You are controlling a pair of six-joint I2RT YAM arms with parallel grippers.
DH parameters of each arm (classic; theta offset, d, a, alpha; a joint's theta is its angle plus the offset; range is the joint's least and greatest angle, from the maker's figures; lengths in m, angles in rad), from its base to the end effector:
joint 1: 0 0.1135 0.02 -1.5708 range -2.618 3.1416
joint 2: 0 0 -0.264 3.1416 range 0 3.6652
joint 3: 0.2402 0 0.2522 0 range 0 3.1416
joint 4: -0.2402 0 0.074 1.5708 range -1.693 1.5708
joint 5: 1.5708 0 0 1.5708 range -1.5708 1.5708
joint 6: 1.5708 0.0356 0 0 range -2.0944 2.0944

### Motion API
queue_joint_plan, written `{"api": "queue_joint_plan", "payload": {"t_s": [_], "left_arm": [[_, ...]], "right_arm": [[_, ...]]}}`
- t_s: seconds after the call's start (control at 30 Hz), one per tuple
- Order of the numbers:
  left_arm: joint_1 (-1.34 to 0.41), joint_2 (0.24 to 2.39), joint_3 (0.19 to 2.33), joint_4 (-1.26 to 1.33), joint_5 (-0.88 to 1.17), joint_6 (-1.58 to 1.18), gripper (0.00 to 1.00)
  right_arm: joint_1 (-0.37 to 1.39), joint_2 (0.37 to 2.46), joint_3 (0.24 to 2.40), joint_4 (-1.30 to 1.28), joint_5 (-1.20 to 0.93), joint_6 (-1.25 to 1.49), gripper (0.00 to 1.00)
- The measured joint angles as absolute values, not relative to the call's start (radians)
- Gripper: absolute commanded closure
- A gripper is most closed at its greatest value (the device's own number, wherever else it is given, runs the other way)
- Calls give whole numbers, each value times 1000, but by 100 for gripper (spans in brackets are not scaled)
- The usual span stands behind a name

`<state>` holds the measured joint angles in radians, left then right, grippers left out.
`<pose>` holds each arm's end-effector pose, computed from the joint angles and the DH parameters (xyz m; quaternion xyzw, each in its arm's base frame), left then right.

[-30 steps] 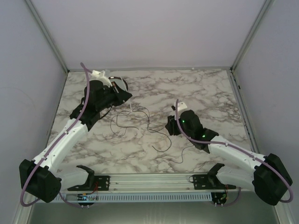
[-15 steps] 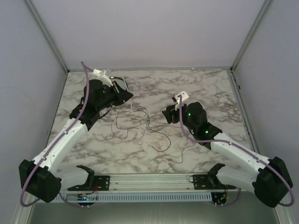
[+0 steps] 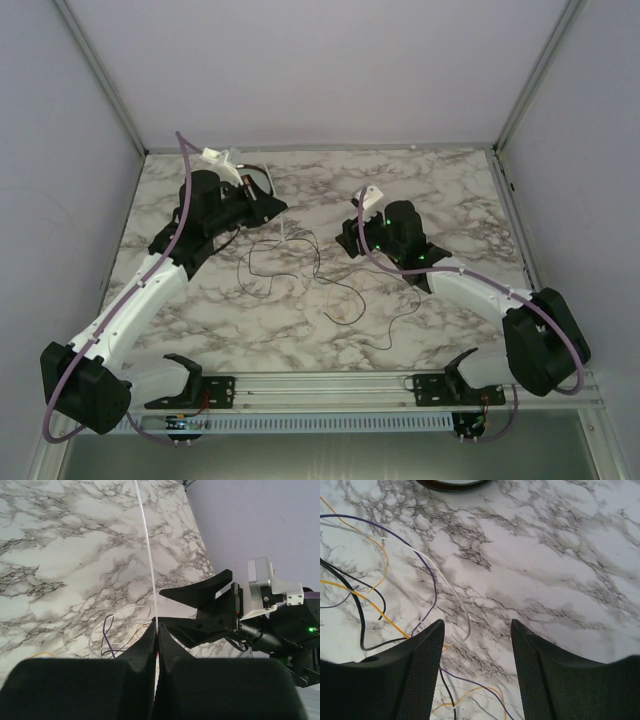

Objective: Zip-tie the wires
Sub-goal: Adjust the cable at the center of the board.

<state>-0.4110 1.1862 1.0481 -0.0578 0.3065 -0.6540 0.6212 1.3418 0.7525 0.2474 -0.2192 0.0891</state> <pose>0.2503 -0.1208 0.3629 0.0036 0.7699 -0.4200 0.4804 0.2391 0.1806 0.2479 -0.2744 0.7670 0.2831 0.5062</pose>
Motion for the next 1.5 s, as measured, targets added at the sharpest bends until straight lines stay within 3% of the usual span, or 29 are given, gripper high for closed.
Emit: {"api": "queue_joint_plan", "payload": {"t_s": [0.17, 0.27, 0.4, 0.43, 1.5], "left_arm": [[-411, 1186, 1048, -58, 311, -654, 100], [-411, 1186, 1048, -58, 314, -654, 100], [-411, 1186, 1048, -58, 314, -654, 100], [-411, 1186, 1048, -58, 313, -654, 100], [-411, 1186, 1052, -81, 259, -643, 100]], "right_arm": [[620, 1411, 804, 254, -284, 89, 47], [620, 1457, 833, 258, -309, 89, 65], [619, 1517, 860, 257, -336, 89, 98], [619, 1524, 866, 251, -340, 89, 100], [546, 1232, 636, 101, -144, 161, 100]]}}
